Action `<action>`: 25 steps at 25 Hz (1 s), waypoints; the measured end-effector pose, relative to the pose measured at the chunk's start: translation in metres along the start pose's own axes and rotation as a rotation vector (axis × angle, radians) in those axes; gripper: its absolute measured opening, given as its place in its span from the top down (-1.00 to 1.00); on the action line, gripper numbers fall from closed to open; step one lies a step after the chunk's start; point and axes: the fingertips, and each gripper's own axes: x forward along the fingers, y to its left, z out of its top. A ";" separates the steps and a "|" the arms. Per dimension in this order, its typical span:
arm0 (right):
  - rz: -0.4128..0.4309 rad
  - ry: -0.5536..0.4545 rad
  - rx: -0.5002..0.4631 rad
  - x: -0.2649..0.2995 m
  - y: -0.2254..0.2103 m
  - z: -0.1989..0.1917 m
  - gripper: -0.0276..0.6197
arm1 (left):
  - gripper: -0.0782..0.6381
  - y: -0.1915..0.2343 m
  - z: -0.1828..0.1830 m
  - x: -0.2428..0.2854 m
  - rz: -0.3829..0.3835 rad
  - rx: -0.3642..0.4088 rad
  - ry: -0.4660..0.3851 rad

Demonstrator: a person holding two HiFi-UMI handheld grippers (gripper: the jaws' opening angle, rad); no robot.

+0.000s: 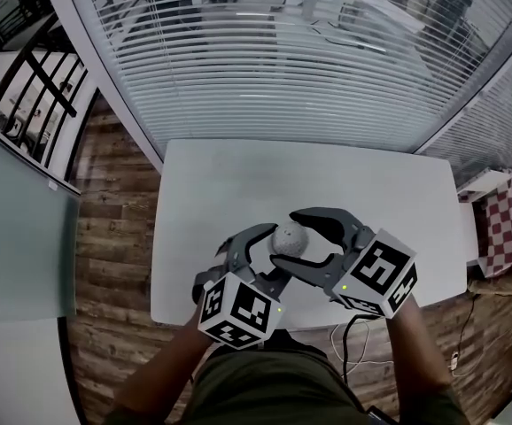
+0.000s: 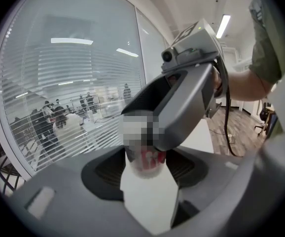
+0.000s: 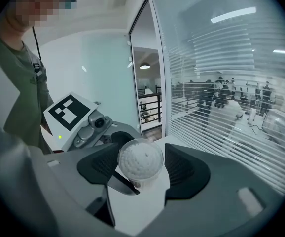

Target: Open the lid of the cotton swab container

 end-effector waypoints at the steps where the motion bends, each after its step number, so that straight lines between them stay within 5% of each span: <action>1: 0.002 0.002 0.000 0.001 0.000 0.000 0.01 | 0.05 0.000 -0.001 -0.001 -0.001 -0.002 0.001; 11: 0.009 0.003 0.012 0.008 -0.002 -0.003 0.03 | 0.05 0.002 -0.009 0.003 -0.002 -0.016 0.012; 25: 0.002 -0.125 0.070 -0.003 -0.017 0.011 0.03 | 0.05 0.011 -0.002 0.010 -0.001 -0.021 0.001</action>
